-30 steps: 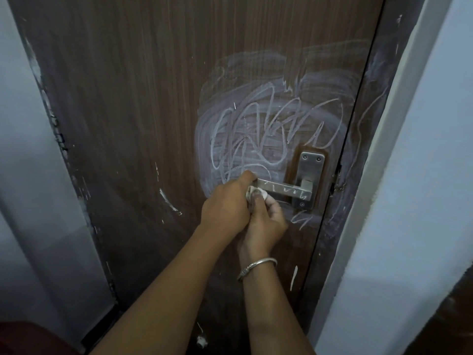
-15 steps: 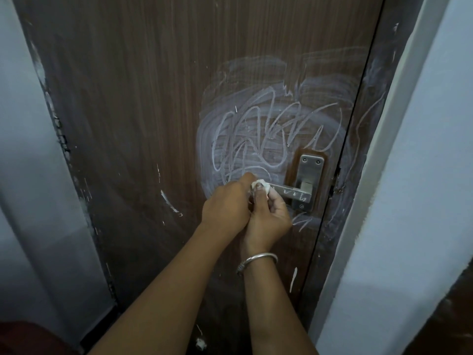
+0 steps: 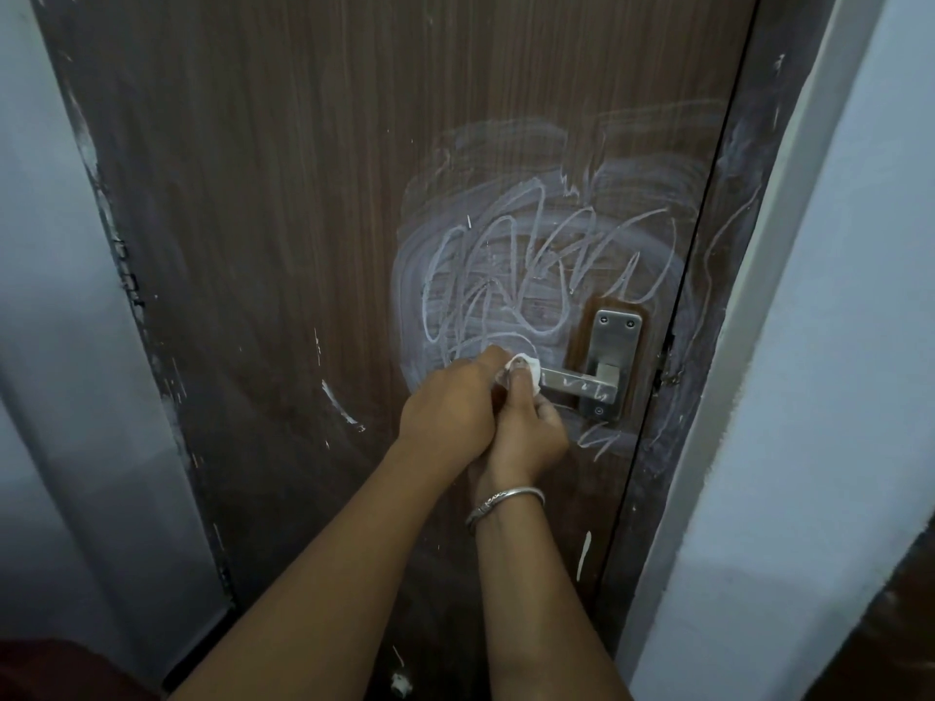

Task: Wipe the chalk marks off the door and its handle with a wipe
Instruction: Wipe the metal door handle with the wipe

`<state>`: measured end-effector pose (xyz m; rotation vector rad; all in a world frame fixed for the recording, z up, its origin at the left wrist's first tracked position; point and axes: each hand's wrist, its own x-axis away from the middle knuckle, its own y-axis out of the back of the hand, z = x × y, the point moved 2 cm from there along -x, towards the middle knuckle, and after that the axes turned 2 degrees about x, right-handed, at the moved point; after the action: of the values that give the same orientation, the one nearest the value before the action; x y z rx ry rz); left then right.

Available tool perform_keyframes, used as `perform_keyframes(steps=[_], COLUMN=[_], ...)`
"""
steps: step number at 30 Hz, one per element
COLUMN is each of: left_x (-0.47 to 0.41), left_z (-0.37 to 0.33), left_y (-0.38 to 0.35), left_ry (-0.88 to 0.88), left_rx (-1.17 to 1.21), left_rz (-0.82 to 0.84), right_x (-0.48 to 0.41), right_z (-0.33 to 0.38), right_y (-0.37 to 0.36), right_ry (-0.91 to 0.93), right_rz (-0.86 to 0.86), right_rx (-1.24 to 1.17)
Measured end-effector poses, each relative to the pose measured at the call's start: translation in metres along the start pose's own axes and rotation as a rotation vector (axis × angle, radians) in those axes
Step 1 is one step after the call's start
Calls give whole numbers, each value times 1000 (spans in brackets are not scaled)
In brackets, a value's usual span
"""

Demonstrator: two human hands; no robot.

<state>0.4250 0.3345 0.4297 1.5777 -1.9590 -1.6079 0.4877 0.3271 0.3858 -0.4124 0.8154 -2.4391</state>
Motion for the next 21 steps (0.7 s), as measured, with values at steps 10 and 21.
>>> perform_keyframes(steps=[10, 21], left_x=[4, 7], left_z=[0, -1], left_y=[-3, -18], left_ry=[24, -16], left_rx=[-1, -140], left_rz=[3, 1], right_x=[3, -2], right_z=[6, 11], right_y=[5, 13], right_ry=[58, 145], right_rz=[-1, 9], right_rx=[-13, 29])
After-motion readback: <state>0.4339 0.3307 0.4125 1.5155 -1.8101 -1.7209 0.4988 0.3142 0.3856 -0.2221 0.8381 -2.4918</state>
